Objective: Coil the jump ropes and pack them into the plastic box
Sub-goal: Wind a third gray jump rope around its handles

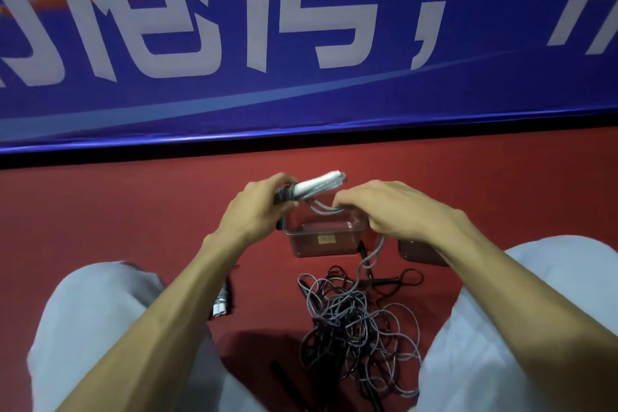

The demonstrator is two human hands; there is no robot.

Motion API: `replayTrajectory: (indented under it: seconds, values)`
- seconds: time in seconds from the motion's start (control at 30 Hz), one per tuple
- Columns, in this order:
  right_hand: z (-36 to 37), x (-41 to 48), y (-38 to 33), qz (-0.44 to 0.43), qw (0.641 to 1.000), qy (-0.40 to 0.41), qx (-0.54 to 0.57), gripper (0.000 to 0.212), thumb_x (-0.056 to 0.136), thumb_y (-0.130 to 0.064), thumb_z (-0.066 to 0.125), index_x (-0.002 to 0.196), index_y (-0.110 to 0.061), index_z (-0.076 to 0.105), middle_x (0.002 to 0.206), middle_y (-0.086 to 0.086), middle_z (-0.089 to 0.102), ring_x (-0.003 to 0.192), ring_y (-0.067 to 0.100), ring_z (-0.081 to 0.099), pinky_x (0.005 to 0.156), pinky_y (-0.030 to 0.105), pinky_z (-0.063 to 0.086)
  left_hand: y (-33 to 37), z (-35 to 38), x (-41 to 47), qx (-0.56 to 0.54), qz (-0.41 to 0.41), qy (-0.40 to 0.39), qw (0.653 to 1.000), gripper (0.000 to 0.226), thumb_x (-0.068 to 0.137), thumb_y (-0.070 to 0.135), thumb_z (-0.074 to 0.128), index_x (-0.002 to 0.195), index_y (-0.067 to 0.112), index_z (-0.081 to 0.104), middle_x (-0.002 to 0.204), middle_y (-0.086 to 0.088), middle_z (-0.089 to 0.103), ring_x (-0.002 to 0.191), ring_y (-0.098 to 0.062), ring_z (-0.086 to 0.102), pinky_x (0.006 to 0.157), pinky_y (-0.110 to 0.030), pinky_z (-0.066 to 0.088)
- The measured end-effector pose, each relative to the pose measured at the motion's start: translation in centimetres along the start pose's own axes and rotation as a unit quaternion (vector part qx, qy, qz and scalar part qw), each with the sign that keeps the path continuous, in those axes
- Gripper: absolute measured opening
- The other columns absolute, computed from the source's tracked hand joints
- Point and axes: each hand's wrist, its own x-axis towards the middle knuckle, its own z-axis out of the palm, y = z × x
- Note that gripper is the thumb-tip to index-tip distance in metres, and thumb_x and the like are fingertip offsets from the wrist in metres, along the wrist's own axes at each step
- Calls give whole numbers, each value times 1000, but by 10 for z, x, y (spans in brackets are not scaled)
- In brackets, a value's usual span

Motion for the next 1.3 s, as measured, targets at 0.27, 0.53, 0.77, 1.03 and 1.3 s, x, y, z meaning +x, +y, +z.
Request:
replayTrajectory:
  seconds: [0.27,0.53,0.77,1.03,1.3]
  values:
    - [8,7,-2,-62,986,155,3,54,73,15,58,112,-22,65,94,-6,63,79,20,60,60,29,40,4,9,-3,23,101,-174,979,37,95,29,60,131,25,49,103,-4,52,98,-23,51,89,-41,44]
    - [13,16,6,47,949,285,125,8,88,-20,67,96,-18,64,91,-11,59,81,11,56,70,29,44,25,6,-11,37,130,-142,981,57,74,72,52,112,30,55,94,1,57,88,-15,53,83,-39,47]
    - [15,24,15,133,916,270,265,9,71,-21,83,74,-25,75,72,-11,69,69,4,61,68,22,48,37,8,-18,79,141,-101,982,65,64,82,58,112,38,61,94,11,60,85,-13,59,75,-36,51]
    - [15,24,26,163,809,271,496,12,79,0,74,82,-12,72,77,0,70,67,1,61,65,15,48,40,-2,-16,-106,74,12,992,21,59,64,51,72,50,59,66,12,63,59,-7,50,57,-28,41]
    - [29,31,12,125,851,125,495,21,98,-18,55,80,-15,65,69,-4,61,59,7,55,58,18,43,45,-9,-11,-432,-40,30,900,22,69,28,56,77,19,73,63,-1,62,50,-14,50,48,-24,40]
